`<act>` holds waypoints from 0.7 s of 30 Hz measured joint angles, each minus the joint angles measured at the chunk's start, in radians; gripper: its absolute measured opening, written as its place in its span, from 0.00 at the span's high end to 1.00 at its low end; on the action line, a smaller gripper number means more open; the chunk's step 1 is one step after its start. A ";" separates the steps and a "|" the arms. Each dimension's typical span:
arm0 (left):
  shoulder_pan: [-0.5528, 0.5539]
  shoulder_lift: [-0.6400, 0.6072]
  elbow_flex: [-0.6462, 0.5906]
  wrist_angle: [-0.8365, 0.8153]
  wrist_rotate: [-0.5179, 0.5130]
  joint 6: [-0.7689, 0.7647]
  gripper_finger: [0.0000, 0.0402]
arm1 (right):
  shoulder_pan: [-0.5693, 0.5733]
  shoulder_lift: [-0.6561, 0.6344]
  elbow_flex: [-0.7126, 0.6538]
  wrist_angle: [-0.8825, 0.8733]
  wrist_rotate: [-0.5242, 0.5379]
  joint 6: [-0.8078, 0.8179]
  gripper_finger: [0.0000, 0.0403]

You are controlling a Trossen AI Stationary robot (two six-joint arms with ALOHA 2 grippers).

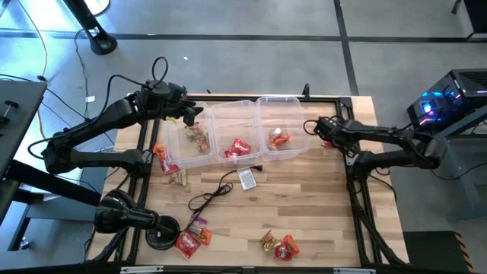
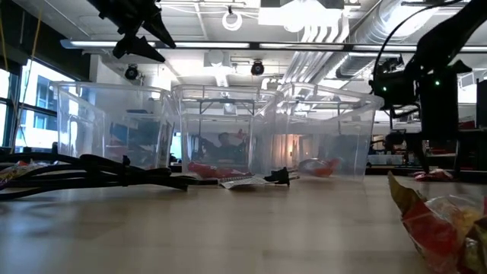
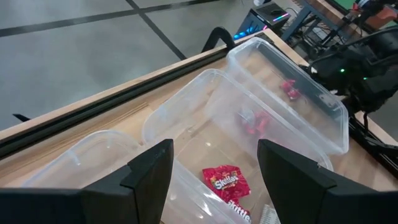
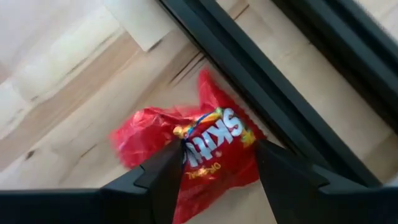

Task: Sort candy
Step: Put the red candy pack into the middle transparent bin

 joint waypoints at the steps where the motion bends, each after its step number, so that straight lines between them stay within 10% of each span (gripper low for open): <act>1: 0.000 0.000 0.000 0.000 0.000 0.000 0.43 | -0.008 0.000 -0.017 0.026 -0.005 -0.014 0.51; 6: 0.000 0.000 0.000 0.000 0.000 0.000 0.43 | -0.011 0.000 -0.045 0.098 -0.029 -0.079 0.61; 11: 0.000 0.000 0.000 0.008 -0.001 0.000 0.43 | 0.020 -0.019 0.027 0.039 -0.042 -0.177 0.93; 21: 0.000 0.000 -0.001 0.081 -0.017 0.000 0.43 | 0.064 -0.068 0.386 0.030 0.233 -0.516 0.98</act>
